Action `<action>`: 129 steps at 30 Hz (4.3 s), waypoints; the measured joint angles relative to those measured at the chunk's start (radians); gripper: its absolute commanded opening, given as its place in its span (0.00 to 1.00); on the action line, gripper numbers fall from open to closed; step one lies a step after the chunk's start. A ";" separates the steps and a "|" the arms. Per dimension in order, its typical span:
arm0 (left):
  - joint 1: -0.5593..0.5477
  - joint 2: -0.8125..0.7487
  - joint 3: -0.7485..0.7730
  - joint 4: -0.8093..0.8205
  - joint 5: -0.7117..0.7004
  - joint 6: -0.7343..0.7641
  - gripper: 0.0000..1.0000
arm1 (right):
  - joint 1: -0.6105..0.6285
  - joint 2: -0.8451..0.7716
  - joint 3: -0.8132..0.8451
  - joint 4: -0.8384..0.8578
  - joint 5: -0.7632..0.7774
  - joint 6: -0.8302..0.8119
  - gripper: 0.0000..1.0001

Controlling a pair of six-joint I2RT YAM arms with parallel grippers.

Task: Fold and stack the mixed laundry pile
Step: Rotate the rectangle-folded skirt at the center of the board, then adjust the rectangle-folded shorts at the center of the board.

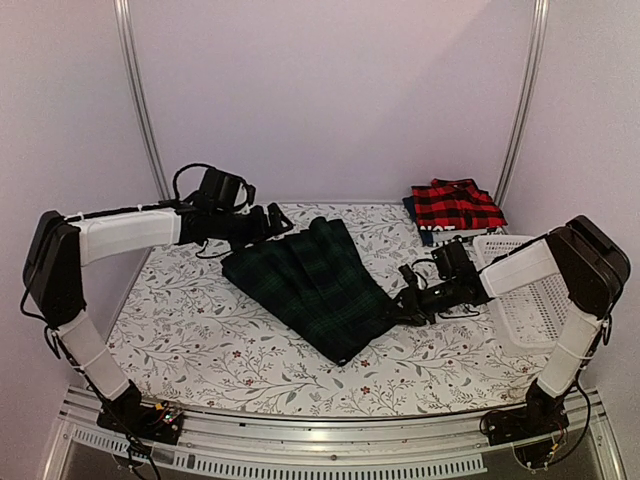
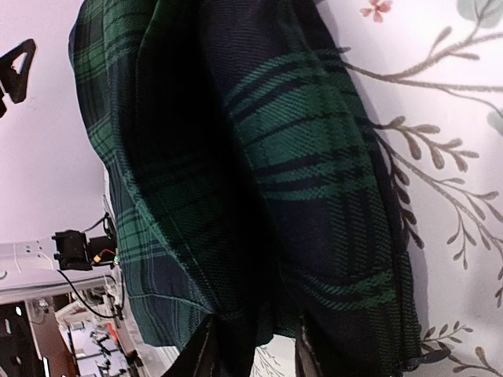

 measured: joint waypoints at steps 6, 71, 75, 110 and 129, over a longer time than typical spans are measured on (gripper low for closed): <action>-0.016 -0.106 -0.222 -0.058 0.029 -0.009 1.00 | -0.001 -0.053 0.129 -0.171 0.076 -0.053 0.64; -0.368 0.336 0.306 -0.668 -0.083 0.217 0.14 | 0.256 0.204 0.042 0.370 -0.002 0.592 0.25; -0.369 0.336 0.307 -0.663 -0.065 0.223 0.00 | 0.257 0.222 0.042 0.388 0.003 0.610 0.09; -0.361 0.362 0.167 -0.253 0.365 0.146 0.00 | 0.259 0.155 -0.035 0.412 0.029 0.611 0.44; -0.359 0.402 0.082 -0.070 0.472 0.136 0.02 | 0.094 0.013 0.060 0.186 0.154 0.477 0.78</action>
